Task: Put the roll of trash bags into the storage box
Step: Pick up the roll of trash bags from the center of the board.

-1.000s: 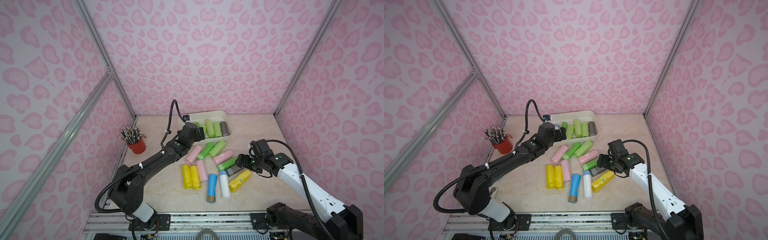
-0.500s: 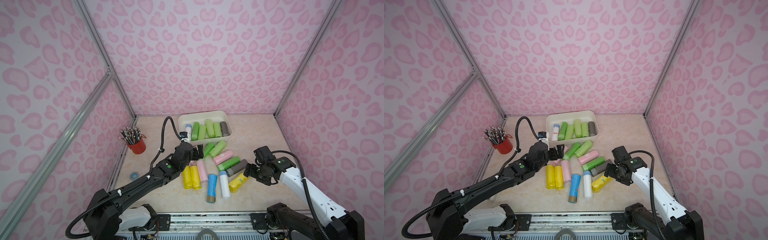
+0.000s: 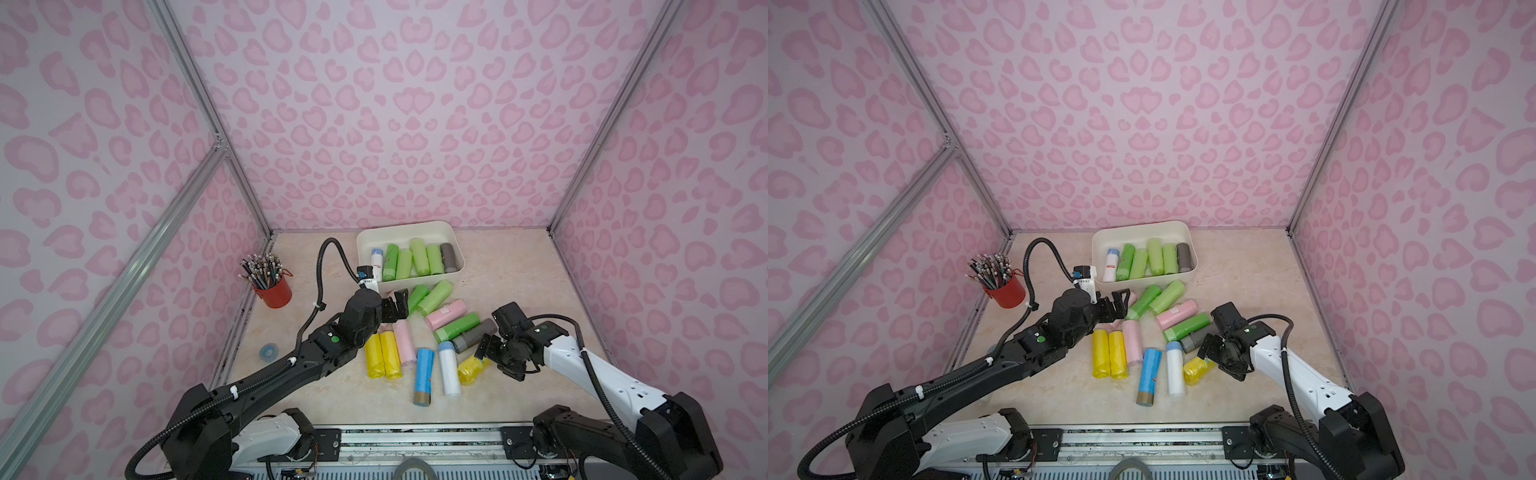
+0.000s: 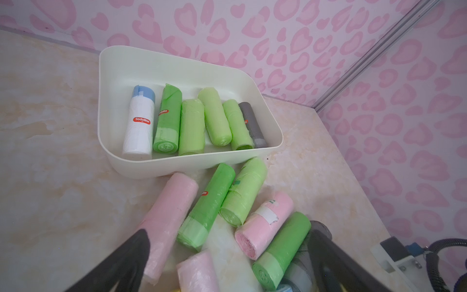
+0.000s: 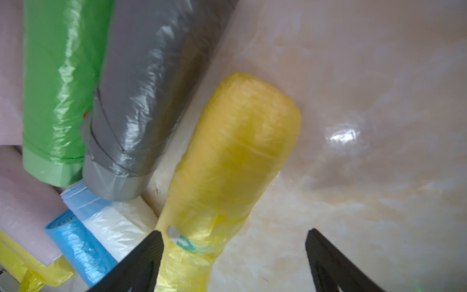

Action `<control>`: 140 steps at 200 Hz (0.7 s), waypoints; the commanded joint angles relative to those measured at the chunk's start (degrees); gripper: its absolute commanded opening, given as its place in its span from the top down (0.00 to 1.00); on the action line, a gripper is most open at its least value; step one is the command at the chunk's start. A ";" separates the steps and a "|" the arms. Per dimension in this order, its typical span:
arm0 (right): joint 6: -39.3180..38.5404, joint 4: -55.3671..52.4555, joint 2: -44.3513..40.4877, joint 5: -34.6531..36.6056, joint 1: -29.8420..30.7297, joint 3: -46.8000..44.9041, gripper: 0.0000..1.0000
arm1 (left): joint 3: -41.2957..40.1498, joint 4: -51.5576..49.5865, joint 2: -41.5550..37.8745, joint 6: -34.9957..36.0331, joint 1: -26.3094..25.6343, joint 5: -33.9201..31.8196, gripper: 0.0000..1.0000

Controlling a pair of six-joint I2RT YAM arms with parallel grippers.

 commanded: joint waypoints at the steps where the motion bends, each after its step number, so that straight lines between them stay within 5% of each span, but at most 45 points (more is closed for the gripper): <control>1: 4.11 2.97 0.19 2.12 0.27 -1.75 0.09 | 0.09 2.53 -0.19 0.87 -0.05 -0.60 0.00; 81: 7.94 7.24 2.85 4.31 2.74 -4.47 0.03 | -0.91 3.03 -0.38 1.32 -0.01 -0.64 0.00; 140: 7.47 7.19 4.38 6.55 2.87 -4.85 0.47 | -2.33 3.12 -1.42 1.47 0.03 0.62 0.00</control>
